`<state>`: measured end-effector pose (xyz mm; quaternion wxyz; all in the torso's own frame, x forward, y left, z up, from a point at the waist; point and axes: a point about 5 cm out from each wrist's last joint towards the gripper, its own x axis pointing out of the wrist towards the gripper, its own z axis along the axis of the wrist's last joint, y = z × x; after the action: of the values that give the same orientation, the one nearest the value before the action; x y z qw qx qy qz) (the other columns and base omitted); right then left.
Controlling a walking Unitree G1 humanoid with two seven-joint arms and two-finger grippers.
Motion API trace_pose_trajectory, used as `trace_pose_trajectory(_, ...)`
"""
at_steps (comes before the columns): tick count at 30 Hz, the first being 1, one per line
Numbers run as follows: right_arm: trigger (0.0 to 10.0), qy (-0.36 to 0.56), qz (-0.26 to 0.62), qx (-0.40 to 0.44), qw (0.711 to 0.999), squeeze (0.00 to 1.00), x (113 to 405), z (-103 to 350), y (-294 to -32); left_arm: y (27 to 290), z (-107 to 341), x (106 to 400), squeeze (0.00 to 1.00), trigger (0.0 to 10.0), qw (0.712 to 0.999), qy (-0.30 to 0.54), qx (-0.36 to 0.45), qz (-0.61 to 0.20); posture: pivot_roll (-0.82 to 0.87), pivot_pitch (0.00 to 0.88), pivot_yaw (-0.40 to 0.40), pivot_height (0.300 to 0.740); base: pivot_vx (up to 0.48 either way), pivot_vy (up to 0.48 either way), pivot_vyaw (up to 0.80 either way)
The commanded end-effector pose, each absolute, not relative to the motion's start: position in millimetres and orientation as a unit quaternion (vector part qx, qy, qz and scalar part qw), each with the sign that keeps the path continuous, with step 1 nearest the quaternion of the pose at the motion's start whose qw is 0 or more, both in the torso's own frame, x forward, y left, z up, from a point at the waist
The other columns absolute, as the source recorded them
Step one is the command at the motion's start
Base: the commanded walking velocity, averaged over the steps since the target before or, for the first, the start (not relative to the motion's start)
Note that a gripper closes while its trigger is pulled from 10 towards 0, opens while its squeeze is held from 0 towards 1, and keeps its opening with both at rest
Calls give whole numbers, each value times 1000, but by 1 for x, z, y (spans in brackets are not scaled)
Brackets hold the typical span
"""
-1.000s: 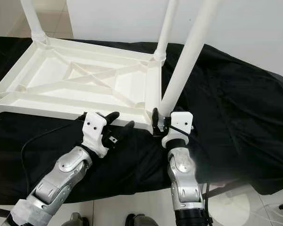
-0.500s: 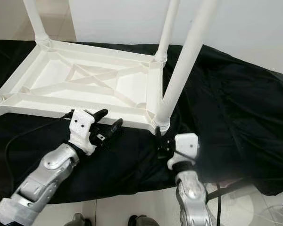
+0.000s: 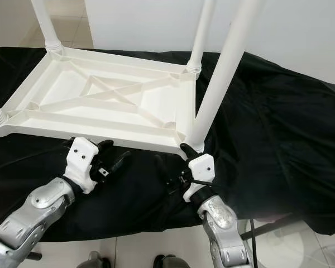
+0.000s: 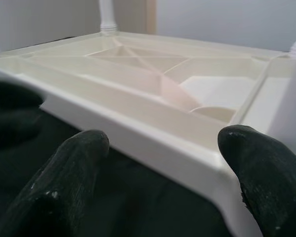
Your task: Building children table
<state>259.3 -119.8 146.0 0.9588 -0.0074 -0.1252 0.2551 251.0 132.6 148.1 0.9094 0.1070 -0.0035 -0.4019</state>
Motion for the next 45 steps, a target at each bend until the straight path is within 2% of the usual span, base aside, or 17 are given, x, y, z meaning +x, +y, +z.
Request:
trace_pose_trajectory(1, 10000, -114, 256, -5, 960, 0, 260, 142, -122, 130, 144, 241, 0, 10000, 866, 14, 107, -489, -9, 140, -48, 740, 0, 0, 0)
trace_pose_trajectory(6, 10000, -135, 214, 22, 967, 0, 270, 149, -125, 165, 150, 266, 0, 10000, 893, 14, 153, -424, 4, 140, -53, 740, 0, 0, 0)
trace_pose_trajectory(10, 10000, -135, 176, 44, 974, 0, 271, 148, -129, 178, 156, 284, 0, 10000, 903, 6, 174, -392, -3, 136, -48, 740, 0, 0, 0)
trace_pose_trajectory(17, 10000, -133, 139, 42, 980, 0, 270, 144, -140, 185, 163, 305, 0, 10000, 900, -5, 200, -388, -30, 129, -29, 740, 0, 0, 0)
trace_pose_trajectory(21, 10000, -124, 95, 32, 987, 0, 267, 138, -157, 188, 166, 331, 0, 10000, 900, -9, 209, -383, -59, 124, -12, 740, 0, 0, 0)
trace_pose_trajectory(30, 10000, -127, 96, 21, 987, 0, 266, 139, -158, 185, 148, 342, 0, 10000, 886, 30, 234, -399, -79, 122, 2, 740, 0, 0, 0)
trace_pose_trajectory(33, 10000, -132, 93, 16, 987, 0, 266, 141, -158, 188, 143, 343, 0, 10000, 870, 63, 199, -446, -93, 119, 18, 740, 0, 0, 0)
trace_pose_trajectory(37, 10000, -131, 91, 16, 987, 0, 266, 140, -158, 188, 149, 344, 0, 10000, 867, 59, 166, -465, -94, 118, 19, 740, 0, 0, 0)
trace_pose_trajectory(45, 10000, -129, 95, 23, 987, 0, 266, 139, -149, 188, 162, 350, 0, 10000, 880, 28, 100, -463, -92, 115, 16, 740, 0, 0, 0)
